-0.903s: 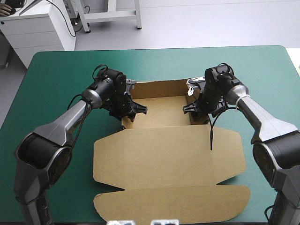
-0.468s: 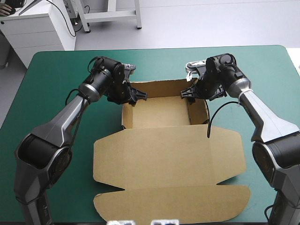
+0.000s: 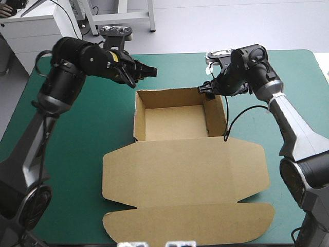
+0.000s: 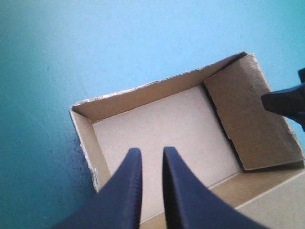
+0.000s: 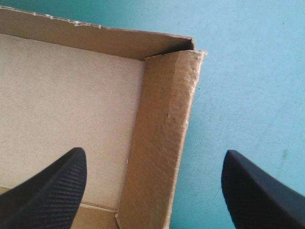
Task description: Fold the box
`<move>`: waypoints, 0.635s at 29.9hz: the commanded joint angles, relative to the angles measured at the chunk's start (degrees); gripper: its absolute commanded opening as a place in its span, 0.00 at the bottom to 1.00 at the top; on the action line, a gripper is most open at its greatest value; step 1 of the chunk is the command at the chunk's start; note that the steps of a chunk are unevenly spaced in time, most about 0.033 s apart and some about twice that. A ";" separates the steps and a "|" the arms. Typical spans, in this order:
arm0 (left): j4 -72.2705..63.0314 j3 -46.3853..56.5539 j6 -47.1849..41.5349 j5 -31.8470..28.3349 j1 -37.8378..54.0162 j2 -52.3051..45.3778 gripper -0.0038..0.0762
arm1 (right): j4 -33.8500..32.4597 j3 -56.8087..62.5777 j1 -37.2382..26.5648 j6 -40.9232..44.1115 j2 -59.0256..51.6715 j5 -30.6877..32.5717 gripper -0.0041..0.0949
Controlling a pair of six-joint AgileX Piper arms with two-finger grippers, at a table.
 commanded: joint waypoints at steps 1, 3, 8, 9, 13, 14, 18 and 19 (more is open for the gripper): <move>-0.92 2.98 1.27 2.75 -0.11 -8.28 0.04 | 1.30 -1.35 -0.32 0.06 -4.81 0.50 0.77; -1.01 6.99 1.91 2.75 -0.11 -11.96 0.04 | 1.41 -0.03 -0.32 0.16 -5.67 0.50 0.77; 2.47 19.36 2.58 2.75 -0.11 -22.74 0.04 | 1.49 6.46 -0.32 0.16 -8.20 0.50 0.77; 3.34 21.41 2.58 2.75 -0.11 -25.01 0.04 | 1.49 7.73 -0.32 0.16 -8.34 0.50 0.77; 4.44 31.11 2.58 2.25 -0.11 -33.75 0.04 | 1.49 12.90 -0.32 -0.55 -8.10 -0.36 0.77; 4.38 33.41 2.58 1.65 -0.11 -36.00 0.04 | 1.49 14.07 -0.32 -0.55 -8.13 -1.11 0.77; 4.38 41.29 2.58 -0.60 -0.11 -44.16 0.04 | 1.49 17.47 -0.32 -0.55 -8.13 -3.59 0.77; 4.38 43.41 2.58 -1.64 -0.11 -46.30 0.04 | 1.49 18.21 -0.32 -0.55 -8.13 -4.01 0.77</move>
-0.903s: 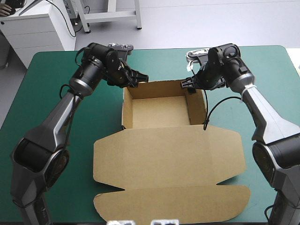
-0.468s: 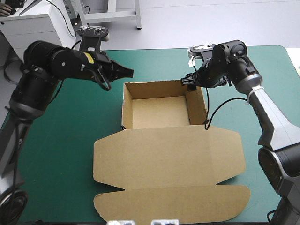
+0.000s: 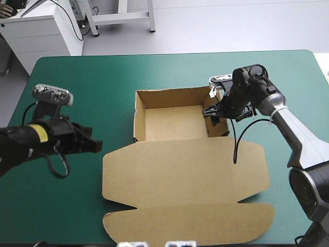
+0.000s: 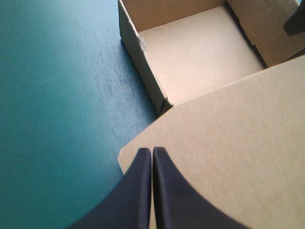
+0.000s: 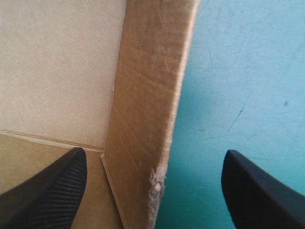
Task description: Fold the box
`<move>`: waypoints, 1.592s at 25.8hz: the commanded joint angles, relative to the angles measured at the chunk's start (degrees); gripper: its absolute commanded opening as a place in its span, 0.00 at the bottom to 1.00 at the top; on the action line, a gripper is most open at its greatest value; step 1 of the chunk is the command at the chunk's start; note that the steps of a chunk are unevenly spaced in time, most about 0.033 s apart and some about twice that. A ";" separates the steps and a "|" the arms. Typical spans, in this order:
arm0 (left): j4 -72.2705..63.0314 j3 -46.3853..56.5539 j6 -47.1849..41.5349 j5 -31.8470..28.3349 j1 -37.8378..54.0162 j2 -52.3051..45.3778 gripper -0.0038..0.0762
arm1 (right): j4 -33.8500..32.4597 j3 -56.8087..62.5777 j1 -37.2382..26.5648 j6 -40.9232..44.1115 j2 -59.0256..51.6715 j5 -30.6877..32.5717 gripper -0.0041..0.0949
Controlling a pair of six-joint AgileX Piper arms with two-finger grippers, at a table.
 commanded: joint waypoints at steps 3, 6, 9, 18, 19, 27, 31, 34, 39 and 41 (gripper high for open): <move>-0.20 9.37 -0.07 -5.22 -0.11 -10.83 0.04 | 0.31 2.18 -0.32 -0.45 -2.93 -3.84 0.77; -0.20 15.85 -0.07 -8.02 -0.11 -16.41 0.04 | 0.59 3.45 -0.32 -0.58 -2.93 -4.92 0.76; -0.20 22.77 -0.07 -11.05 -0.11 -22.05 0.04 | 0.84 3.91 -0.32 -0.84 -2.32 -5.05 0.73; -0.20 41.27 0.09 -22.83 -0.11 -34.26 0.04 | 3.64 4.03 -0.32 -2.18 1.40 -7.32 0.59; -0.30 42.15 0.11 -23.47 -0.11 -35.03 0.04 | 3.64 4.03 -0.32 -2.18 1.55 -7.75 0.53; -0.30 44.24 -0.13 -24.16 -0.11 -38.31 0.04 | 1.56 -2.25 -0.69 -4.30 1.42 -5.04 0.02; -0.30 44.24 -0.13 -25.54 -0.11 -38.31 0.04 | -6.22 -14.54 -4.65 -4.30 1.42 -0.31 0.02; -0.30 44.24 -0.13 -25.65 -0.11 -38.31 0.04 | -15.11 -23.66 -13.80 -4.30 1.42 1.70 0.02; -0.30 44.24 -0.13 -25.65 -0.11 -38.31 0.04 | -12.93 -24.63 -32.19 -3.96 4.27 -0.12 0.02; -0.30 44.24 -0.13 -25.65 -0.11 -38.31 0.04 | -11.18 -24.63 -37.24 -4.83 7.40 -0.03 0.02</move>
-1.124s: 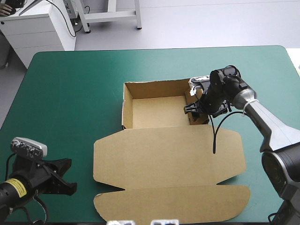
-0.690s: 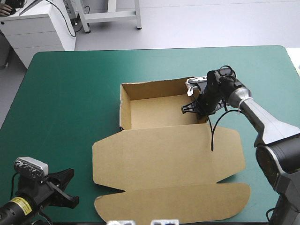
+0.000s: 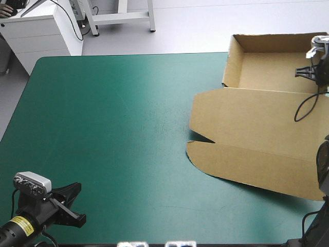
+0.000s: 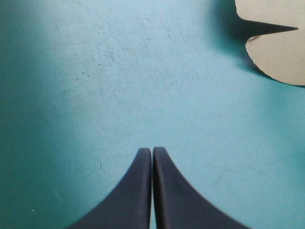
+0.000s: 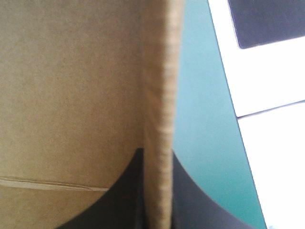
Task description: Fold the box
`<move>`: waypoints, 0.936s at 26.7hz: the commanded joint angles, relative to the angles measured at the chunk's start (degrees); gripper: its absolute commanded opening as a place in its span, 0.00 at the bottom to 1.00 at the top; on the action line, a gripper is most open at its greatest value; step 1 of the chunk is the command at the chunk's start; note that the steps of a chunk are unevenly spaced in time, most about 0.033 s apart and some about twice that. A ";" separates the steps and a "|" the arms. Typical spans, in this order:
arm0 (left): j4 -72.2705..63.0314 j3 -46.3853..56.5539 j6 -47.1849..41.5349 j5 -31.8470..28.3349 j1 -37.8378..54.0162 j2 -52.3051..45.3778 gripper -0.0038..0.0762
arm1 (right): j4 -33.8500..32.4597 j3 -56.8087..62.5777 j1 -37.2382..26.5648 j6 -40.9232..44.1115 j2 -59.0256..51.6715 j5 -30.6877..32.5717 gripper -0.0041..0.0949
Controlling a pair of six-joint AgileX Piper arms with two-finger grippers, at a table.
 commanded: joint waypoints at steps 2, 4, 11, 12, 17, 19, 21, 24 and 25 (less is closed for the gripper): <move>-0.30 -1.37 -0.22 -4.03 -0.11 0.61 0.04 | 5.14 -1.89 -7.15 -1.56 2.44 -1.76 0.02; -0.30 -1.37 -0.22 -4.03 -0.11 0.61 0.04 | 13.38 -1.89 -9.39 -4.88 4.69 -0.99 0.02; -0.05 -1.37 -0.35 -3.92 -0.11 0.61 0.04 | 18.19 -1.89 -9.96 -8.04 7.50 0.42 0.03; -0.05 -1.37 -0.35 -3.79 -0.11 0.61 0.04 | 18.06 -1.89 -10.01 -8.15 7.50 0.42 0.04; -0.19 -1.37 -0.35 -3.79 -0.11 0.61 0.04 | 20.68 -1.89 -10.15 -9.70 7.50 0.52 0.26; -0.19 -1.37 -0.35 -3.79 -0.11 0.61 0.04 | 21.21 -1.89 -10.15 -10.39 7.50 0.52 0.44; -0.19 -1.37 -0.35 -3.79 -0.11 0.61 0.04 | 20.58 -1.89 -10.15 -10.09 7.38 0.52 0.62; -0.29 -1.37 -0.35 -3.79 -0.11 0.61 0.04 | 16.53 -1.89 -10.15 -8.34 6.12 0.52 0.82; -0.26 -1.37 -0.35 -3.79 -0.11 0.61 0.04 | 15.39 -1.89 -10.15 -7.75 5.36 0.52 0.84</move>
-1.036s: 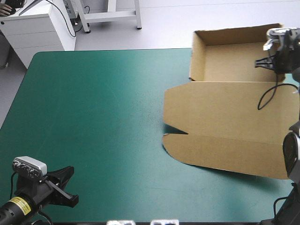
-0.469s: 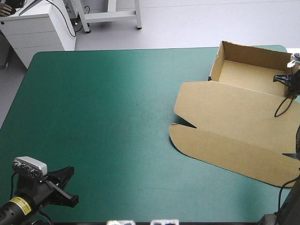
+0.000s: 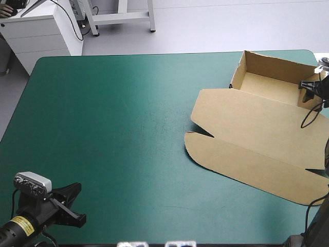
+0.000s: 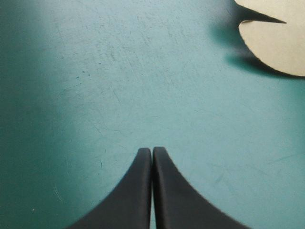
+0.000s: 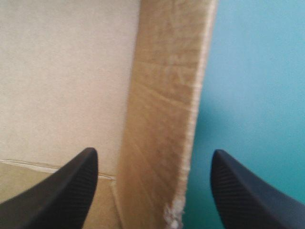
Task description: Fold the box
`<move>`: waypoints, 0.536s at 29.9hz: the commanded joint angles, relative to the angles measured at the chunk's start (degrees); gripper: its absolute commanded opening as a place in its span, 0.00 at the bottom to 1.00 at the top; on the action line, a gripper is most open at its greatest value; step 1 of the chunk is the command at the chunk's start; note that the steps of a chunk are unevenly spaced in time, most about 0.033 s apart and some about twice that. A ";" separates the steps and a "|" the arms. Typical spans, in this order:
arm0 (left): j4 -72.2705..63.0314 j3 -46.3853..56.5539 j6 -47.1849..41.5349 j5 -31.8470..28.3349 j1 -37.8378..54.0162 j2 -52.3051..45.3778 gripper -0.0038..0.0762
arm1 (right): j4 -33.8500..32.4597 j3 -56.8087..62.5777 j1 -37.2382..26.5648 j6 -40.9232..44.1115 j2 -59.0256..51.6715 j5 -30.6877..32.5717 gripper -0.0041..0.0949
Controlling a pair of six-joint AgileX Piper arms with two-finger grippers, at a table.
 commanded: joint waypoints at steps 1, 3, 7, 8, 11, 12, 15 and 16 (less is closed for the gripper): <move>-0.27 -1.53 -0.35 -3.79 -0.11 0.65 0.04 | -3.68 -1.89 -0.52 1.18 -6.58 0.65 0.85; -0.27 -1.53 -0.35 -3.79 -0.11 0.65 0.04 | -4.63 -1.89 -0.52 1.44 -9.14 0.65 0.84; -0.27 -1.50 -0.35 -3.79 -0.11 0.65 0.04 | 0.48 -1.89 -0.52 3.22 -15.34 0.65 0.84; -0.27 -1.50 -0.35 -3.79 -0.11 0.65 0.04 | 3.26 -1.76 -0.52 2.81 -17.24 0.65 0.84; -0.27 -1.40 -0.24 -3.79 -0.11 0.65 0.04 | 9.57 0.31 0.77 -1.01 -23.27 0.65 0.73; -0.27 -1.37 -0.24 -3.79 -0.11 0.65 0.04 | 10.50 1.61 1.62 -1.40 -25.18 0.65 0.66; -0.27 -0.36 -0.24 -4.05 -0.11 0.65 0.04 | 11.65 7.24 5.81 -2.94 -30.23 0.65 0.39; -0.27 0.04 -0.24 -4.05 -0.11 0.65 0.04 | 11.79 9.15 7.33 -3.78 -31.64 0.65 0.31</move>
